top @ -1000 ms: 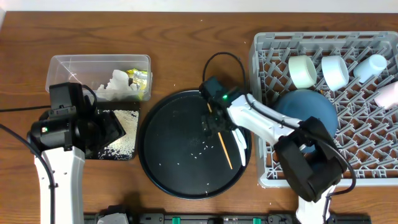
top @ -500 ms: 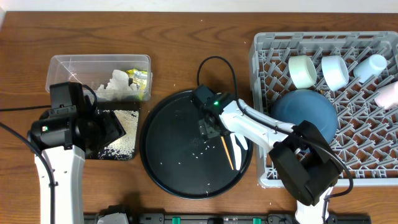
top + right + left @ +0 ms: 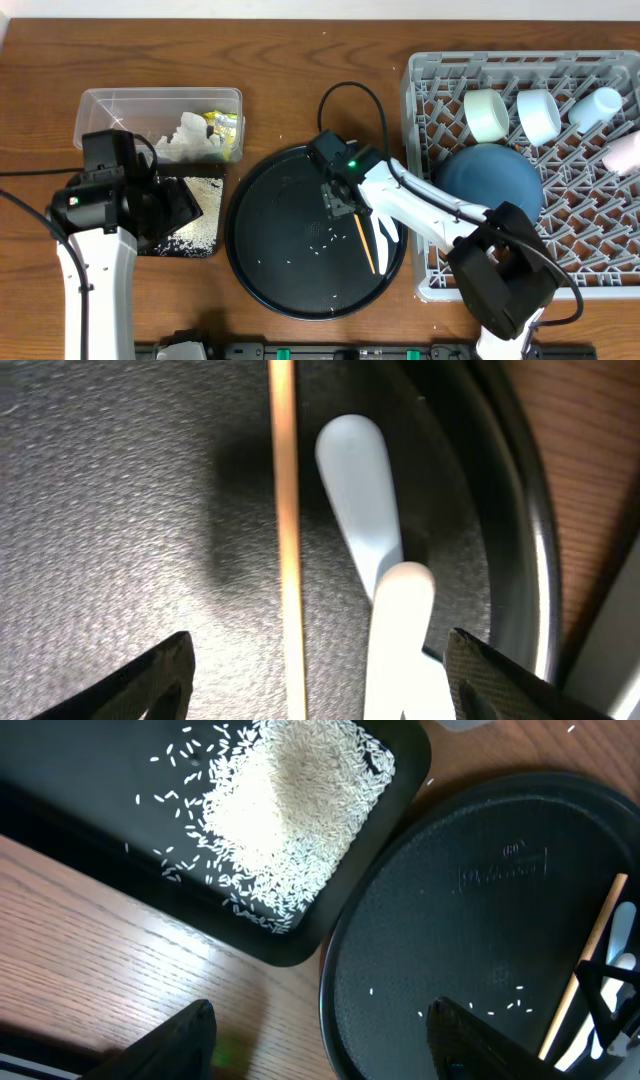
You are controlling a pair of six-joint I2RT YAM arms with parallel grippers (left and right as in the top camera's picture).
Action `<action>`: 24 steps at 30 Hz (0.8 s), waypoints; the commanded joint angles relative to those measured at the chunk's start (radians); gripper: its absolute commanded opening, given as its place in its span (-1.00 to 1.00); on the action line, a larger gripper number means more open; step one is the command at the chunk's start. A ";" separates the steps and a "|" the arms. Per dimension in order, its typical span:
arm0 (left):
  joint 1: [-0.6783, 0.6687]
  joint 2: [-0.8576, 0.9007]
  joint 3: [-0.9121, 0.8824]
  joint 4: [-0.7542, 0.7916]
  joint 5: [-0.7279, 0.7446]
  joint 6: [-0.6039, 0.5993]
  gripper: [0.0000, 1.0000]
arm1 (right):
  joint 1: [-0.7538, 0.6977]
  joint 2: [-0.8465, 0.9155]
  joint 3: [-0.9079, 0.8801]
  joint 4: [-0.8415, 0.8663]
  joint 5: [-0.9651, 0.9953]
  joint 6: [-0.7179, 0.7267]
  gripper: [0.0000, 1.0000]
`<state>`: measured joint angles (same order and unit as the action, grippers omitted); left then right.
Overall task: Sort waste into correct bins and load items into the dishwasher rack
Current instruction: 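Move right gripper to the round tray and grasp the second chopstick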
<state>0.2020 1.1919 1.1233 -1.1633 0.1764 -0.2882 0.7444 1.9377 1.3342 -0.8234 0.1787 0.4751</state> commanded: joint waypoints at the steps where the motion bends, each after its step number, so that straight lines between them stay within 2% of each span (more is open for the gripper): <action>1: 0.004 0.011 -0.007 -0.003 -0.006 -0.004 0.38 | 0.029 -0.008 -0.002 0.003 -0.023 0.011 0.53; 18: 0.004 0.011 -0.007 -0.006 -0.006 -0.004 0.38 | 0.059 0.103 -0.003 0.019 -0.022 0.018 0.50; 22: 0.004 0.011 -0.007 -0.006 -0.006 -0.005 0.38 | 0.061 0.124 -0.003 0.019 -0.035 0.019 0.35; 24: 0.005 0.011 -0.007 -0.006 -0.006 -0.004 0.38 | 0.061 0.129 -0.005 0.020 -0.057 0.018 0.11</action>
<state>0.2020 1.1980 1.1229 -1.1671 0.1764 -0.2882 0.7895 2.0140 1.3365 -0.8001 0.1268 0.4835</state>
